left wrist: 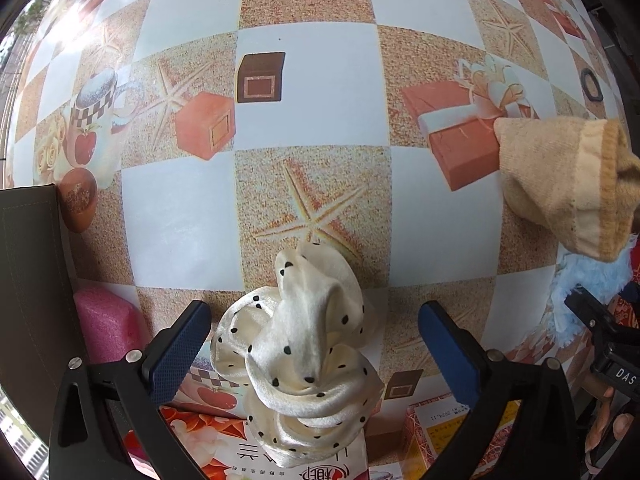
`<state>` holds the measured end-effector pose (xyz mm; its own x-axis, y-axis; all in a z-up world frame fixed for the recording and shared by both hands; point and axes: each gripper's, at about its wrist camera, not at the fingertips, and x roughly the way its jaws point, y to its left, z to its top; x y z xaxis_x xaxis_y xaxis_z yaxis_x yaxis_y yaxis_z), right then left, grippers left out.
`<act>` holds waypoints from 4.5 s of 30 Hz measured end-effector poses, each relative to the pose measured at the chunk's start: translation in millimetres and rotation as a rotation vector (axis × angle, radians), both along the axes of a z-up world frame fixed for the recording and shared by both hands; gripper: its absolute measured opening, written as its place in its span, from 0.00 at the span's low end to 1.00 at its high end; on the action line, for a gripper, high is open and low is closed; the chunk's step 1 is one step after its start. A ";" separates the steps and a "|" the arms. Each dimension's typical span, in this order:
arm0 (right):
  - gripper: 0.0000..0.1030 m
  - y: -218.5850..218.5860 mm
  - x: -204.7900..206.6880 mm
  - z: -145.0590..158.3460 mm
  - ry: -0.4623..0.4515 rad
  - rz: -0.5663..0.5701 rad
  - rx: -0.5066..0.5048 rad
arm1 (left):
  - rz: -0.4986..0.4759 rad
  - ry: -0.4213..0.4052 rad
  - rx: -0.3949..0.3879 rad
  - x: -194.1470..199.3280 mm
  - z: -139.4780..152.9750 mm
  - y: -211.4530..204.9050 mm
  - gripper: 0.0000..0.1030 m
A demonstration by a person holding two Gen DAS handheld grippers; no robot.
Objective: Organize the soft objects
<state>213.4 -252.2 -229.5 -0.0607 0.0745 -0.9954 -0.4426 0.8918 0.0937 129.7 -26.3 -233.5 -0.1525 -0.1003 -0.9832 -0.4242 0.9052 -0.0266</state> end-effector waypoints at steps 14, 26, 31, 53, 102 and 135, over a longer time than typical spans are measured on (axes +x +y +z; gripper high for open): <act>0.34 -5.6 -12.3 30.0 -0.006 -0.001 0.157 | -0.142 -0.124 0.048 2.1 41.2 -11.0 0.31; 0.34 -33.0 -20.5 75.7 -0.006 -0.123 0.269 | -0.261 -0.267 0.046 5.5 113.5 -44.5 0.31; 0.34 -47.8 -21.1 94.7 -0.020 -0.154 0.282 | -0.333 -0.311 0.036 15.9 136.6 -71.1 0.31; 0.34 -112.5 -66.2 129.9 -0.056 -0.269 0.223 | -0.794 -0.448 -0.123 -27.6 198.7 -208.4 0.31; 0.34 57.6 -243.7 167.5 0.084 0.415 0.272 | -0.275 -0.498 -0.109 -161.9 199.1 9.1 0.31; 0.34 322.0 -249.1 203.0 0.060 0.743 0.373 | 0.515 -0.401 0.144 -292.1 159.8 195.2 0.31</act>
